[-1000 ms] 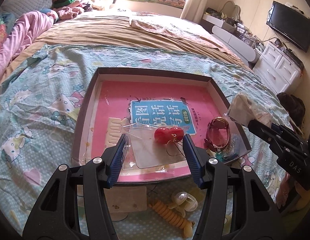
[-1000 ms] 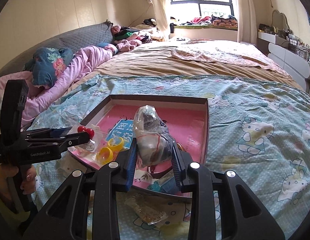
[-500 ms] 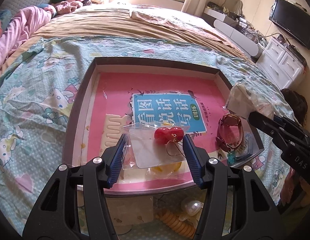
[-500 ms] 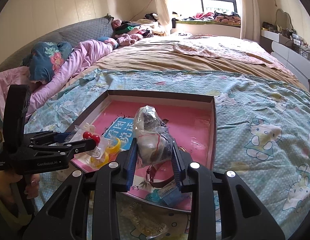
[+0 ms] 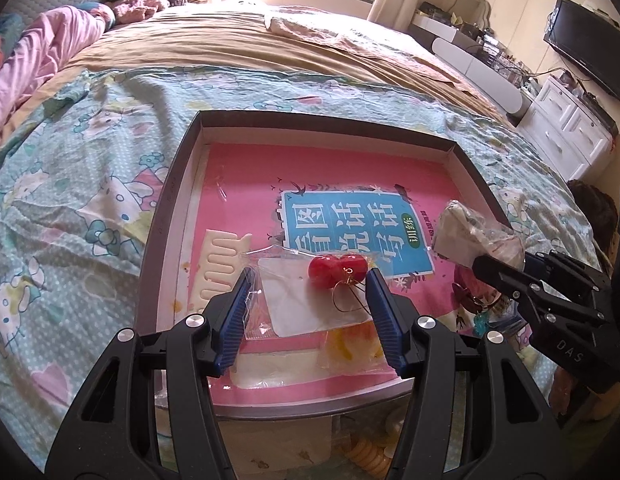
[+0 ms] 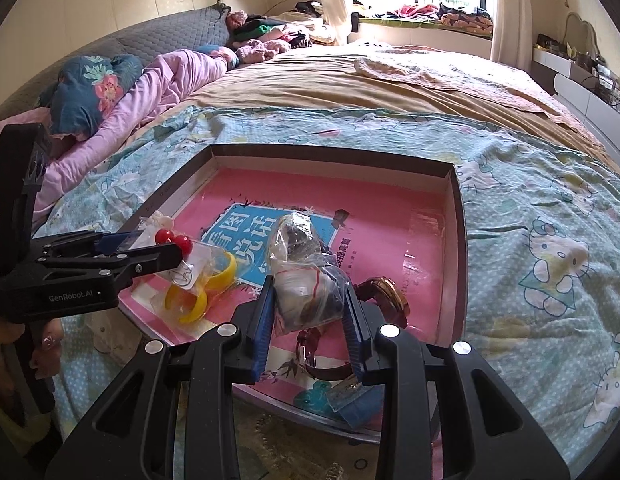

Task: Organize jewelry
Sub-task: 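Carry the red earrings over the tray while the right gripper carries the white bag there, then open the left gripper over the tray while the right gripper releases the white bag, then withdraw both open grippers from the tray toward the remaining jewelry, then grasp the orange coiled spiral with the left gripper while the right grasps the clear gold-item bag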

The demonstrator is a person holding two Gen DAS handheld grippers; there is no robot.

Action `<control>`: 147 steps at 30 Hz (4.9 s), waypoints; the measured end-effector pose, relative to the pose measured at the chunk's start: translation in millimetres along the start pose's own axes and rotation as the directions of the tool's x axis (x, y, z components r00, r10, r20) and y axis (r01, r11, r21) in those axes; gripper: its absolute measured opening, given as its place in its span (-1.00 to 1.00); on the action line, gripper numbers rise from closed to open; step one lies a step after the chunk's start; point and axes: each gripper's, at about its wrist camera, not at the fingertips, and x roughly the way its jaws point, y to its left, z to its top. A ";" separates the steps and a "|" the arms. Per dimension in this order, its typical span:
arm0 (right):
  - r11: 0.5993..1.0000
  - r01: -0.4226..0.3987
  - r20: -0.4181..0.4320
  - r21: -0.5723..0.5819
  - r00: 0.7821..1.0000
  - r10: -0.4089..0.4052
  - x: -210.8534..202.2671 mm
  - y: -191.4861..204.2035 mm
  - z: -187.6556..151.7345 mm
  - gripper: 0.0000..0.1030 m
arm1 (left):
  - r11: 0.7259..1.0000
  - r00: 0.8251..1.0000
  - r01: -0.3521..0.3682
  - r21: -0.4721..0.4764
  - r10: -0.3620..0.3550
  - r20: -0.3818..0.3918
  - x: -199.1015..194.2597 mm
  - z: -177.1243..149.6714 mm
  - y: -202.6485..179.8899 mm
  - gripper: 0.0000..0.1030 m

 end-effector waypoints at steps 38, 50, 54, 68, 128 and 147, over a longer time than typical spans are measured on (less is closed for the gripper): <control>0.997 0.019 0.042 0.072 0.999 -0.023 -44.0 -5.2 -5.9 0.55 | 1.000 1.000 0.020 0.013 -0.020 -0.012 -1.8 -5.4 -3.2 0.06; 0.993 0.034 0.079 0.116 0.996 -0.043 -66.5 -10.9 -3.7 0.56 | 0.999 0.999 0.035 -0.018 -0.034 0.027 -25.5 -2.7 1.6 0.43; 0.993 0.033 0.086 0.113 0.995 -0.042 -72.3 -7.1 -1.1 0.56 | 0.998 0.998 0.047 -0.032 -0.045 0.042 -35.5 -0.9 2.2 0.68; 0.993 0.042 0.172 0.108 0.983 -0.060 -108.8 3.5 8.1 0.77 | 0.997 0.991 0.034 -0.074 -0.024 0.129 -82.2 2.6 10.3 0.81; 0.998 0.032 0.100 0.060 0.994 -0.038 -143.1 -5.6 -68.0 0.78 | 0.994 0.998 -0.065 0.083 0.064 0.020 -88.8 -87.0 -60.8 0.81; 0.997 0.043 0.006 0.061 0.999 -0.043 -99.3 -16.5 -80.8 0.78 | 1.000 0.996 -0.005 0.030 0.008 -0.093 -38.3 -106.3 -56.6 0.51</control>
